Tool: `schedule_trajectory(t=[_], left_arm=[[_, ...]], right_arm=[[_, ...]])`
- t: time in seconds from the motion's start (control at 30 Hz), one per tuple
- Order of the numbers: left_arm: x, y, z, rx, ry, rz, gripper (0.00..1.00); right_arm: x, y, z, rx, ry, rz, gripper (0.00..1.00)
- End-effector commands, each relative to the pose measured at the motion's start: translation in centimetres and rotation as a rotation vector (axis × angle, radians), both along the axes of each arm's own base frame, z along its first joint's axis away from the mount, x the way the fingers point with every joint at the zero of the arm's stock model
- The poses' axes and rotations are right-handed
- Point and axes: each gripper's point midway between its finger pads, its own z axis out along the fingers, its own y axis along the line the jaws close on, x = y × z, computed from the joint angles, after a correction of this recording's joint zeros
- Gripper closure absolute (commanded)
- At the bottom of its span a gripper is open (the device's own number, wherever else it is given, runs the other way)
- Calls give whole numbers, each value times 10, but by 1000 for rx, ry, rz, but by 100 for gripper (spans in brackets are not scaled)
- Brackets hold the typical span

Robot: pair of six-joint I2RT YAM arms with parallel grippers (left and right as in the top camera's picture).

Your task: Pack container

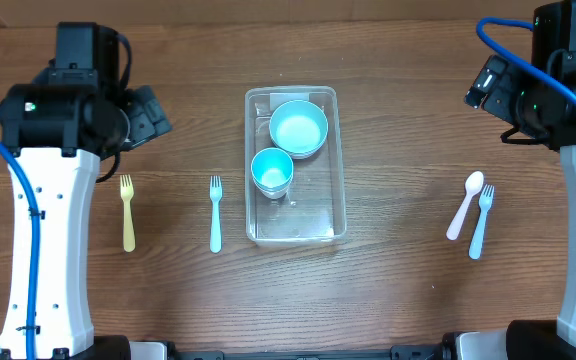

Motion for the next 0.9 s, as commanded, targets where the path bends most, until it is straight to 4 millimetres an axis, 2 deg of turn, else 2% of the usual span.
schedule_trajectory(t=[0.0,0.23,0.3,0.37,0.43,0.53,0.6,0.67,0.73,0.83,0.87], left_arm=[[1,4,2,-17,-5,24,0],[1,3,2,-19,-5,22,0],[1,3,2,-19,-5,22,0],[1,3,2,-19,-5,22,0],[1,3,2,-19,-5,22,0],[1,3,2,-19,-5,22,0],[1,3,2,-19,-5,22,0],[1,3,2,-19,-5,22,0],[1,3,2,-19,-5,22,0],[1,3,2,-19,-5,22,0],[1,3,2,-19,-5,22,0]], right_arm=[[-1,-1,5,1,-20,-3,0],[0,-1,6,3,-24,-6,0],[7,-1,10,-3,-57,-3,0],[-15,0,-3,-62,78,125,0],[-32,-2,-6,-79,138,130,0],[-62,-7,23,-80,36,63,0],[-98,-2,47,-45,-64,59,0],[-136,3,55,-24,-138,74,0],[-148,2,44,-21,-120,70,0],[-155,-11,-12,-45,49,-36,0],[-151,-11,-35,-50,105,-38,0]])
